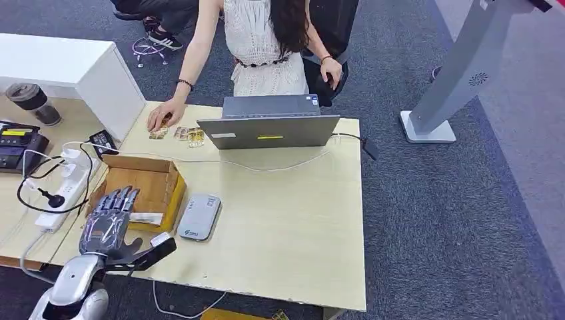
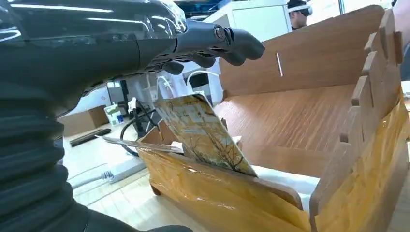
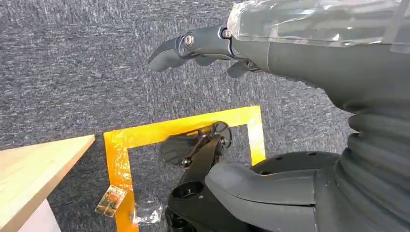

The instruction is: Pass the card to the sensor for recognition and then transmit it.

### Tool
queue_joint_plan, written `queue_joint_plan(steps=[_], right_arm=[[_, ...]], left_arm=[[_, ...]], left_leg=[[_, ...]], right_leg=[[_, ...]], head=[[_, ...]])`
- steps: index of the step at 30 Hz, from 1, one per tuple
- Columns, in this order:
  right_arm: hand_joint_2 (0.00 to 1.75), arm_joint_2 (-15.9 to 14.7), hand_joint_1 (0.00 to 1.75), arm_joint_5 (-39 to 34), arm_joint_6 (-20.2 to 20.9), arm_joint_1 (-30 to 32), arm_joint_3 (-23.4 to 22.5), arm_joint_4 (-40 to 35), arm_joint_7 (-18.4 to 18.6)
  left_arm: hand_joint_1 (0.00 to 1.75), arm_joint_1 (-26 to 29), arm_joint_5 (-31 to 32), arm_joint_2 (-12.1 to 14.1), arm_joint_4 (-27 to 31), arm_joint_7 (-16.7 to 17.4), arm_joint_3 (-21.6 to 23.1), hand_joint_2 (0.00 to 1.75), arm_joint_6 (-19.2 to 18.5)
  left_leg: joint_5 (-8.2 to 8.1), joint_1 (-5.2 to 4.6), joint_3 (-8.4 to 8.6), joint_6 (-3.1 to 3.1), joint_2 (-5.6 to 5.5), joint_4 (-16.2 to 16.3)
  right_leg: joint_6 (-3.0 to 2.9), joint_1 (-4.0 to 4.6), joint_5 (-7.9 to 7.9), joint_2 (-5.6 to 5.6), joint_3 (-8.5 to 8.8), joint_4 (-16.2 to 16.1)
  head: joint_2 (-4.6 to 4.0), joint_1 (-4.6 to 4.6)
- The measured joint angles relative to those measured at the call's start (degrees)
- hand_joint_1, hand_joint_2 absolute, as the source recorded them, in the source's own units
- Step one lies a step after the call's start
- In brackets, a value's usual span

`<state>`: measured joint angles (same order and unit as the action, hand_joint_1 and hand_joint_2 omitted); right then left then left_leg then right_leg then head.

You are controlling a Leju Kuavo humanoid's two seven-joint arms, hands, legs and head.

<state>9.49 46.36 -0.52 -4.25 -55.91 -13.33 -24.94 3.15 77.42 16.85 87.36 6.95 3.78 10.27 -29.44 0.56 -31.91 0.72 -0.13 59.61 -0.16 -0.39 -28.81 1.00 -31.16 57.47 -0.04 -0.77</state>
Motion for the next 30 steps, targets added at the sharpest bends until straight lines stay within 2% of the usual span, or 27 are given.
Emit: queue_joint_plan(steps=[30], right_arm=[[1.75,0.0,0.0,0.2,0.3,-0.5,0.0,0.0,0.0]], left_arm=[[0.0,-1.7,0.2,0.0,-0.3,-0.2,0.0,1.75,0.4]], left_leg=[[0.0,0.0,0.0,0.0,0.0,0.0]], right_leg=[[0.0,0.0,0.0,0.0,0.0,0.0]], head=[[0.0,0.0]])
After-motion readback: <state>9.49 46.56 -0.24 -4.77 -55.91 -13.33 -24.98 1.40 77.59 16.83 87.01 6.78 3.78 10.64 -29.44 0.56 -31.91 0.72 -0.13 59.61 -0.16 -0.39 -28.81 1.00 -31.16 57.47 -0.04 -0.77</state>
